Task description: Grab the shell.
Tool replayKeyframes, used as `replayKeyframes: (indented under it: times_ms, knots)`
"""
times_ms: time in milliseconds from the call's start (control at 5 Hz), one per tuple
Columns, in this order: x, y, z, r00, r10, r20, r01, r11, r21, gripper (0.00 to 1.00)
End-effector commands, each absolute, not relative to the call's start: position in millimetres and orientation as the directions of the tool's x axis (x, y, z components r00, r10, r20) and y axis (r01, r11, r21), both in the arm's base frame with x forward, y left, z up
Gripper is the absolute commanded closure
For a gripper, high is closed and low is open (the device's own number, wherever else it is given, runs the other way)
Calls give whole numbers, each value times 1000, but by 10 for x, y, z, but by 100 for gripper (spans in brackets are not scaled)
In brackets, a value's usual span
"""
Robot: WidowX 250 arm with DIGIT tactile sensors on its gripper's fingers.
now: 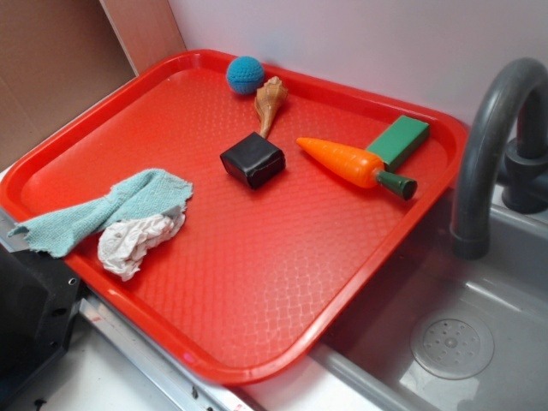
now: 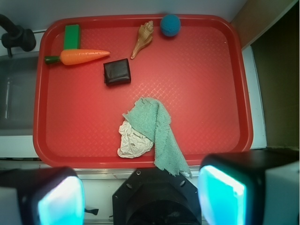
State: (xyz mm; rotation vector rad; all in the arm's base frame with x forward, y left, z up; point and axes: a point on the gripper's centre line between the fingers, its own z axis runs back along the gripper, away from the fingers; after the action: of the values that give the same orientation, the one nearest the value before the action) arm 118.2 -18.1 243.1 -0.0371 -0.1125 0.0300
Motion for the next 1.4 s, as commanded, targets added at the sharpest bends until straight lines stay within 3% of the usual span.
replayKeyframes:
  times_ms: [0,200,400,800,1000,1200]
  knots:
    - [1182,-181,2431,993,32,112,-28,999,-39,0]
    - [1361,8,2357,948,294,119,-266,942,-204,0]
    - [1608,79,2229,834,524,169,-466,835,-291,0]
    - [2159,96,1780,557,768,316,-737,633,-238,0]
    - [2440,24,1594,556,750,358,-736,644,-209,0]
    - [2674,-28,1423,584,734,348,-725,664,-183,0]
